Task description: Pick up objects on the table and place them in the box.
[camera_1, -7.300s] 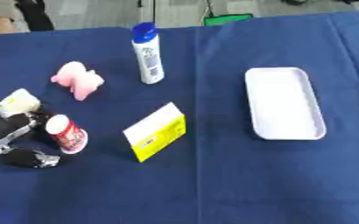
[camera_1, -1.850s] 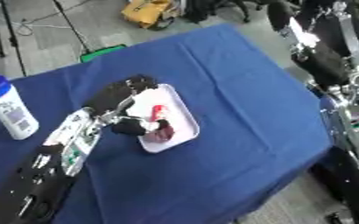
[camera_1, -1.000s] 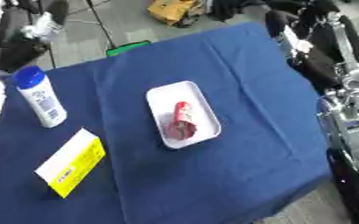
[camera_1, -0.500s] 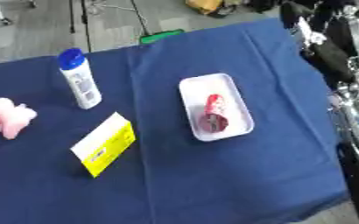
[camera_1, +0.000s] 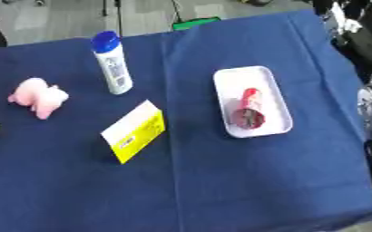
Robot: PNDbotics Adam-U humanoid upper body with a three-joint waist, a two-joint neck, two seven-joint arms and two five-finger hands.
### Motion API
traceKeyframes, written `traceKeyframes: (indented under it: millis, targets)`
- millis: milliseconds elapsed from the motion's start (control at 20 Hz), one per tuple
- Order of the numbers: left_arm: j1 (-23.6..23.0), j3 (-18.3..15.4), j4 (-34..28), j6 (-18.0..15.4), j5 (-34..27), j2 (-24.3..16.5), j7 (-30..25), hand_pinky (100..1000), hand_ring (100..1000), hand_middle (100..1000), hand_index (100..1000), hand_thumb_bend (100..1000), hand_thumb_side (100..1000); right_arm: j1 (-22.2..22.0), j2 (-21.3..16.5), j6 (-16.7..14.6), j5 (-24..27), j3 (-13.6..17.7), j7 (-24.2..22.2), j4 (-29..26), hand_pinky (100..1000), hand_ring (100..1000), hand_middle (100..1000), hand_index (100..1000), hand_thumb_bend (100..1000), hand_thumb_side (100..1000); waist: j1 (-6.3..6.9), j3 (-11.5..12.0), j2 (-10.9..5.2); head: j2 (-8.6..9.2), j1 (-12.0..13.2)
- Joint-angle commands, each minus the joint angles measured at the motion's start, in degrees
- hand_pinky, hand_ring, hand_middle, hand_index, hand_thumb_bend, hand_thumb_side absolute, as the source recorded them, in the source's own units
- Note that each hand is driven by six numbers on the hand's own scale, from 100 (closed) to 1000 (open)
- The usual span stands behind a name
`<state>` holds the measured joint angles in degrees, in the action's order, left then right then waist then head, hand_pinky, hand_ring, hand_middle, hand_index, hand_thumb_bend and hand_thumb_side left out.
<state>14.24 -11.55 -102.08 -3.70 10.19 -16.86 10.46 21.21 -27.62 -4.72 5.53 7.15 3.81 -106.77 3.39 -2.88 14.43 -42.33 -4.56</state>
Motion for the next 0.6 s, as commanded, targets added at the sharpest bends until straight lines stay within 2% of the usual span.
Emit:
traceKeyframes:
  millis: [50, 600]
  targets:
    - [0.02, -0.99, -0.70, -0.60, -0.32, 0.79, 0.20, 553, 706, 805, 837, 523, 897, 0.84, -1.84, -0.11, -0.42, 0.17, -0.26, -0.82, 834, 846, 873, 849, 490, 476, 0.19, 0.03, 0.03, -0.69, -0.04]
    - [-0.28, -1.18, -1.30, -1.52, 0.14, 3.21, -1.39, 552, 686, 781, 830, 555, 832, 0.92, -1.60, -0.18, -0.42, 0.03, -0.57, -1.04, 835, 847, 875, 849, 491, 476, 0.66, -0.27, 0.39, -0.64, -0.14]
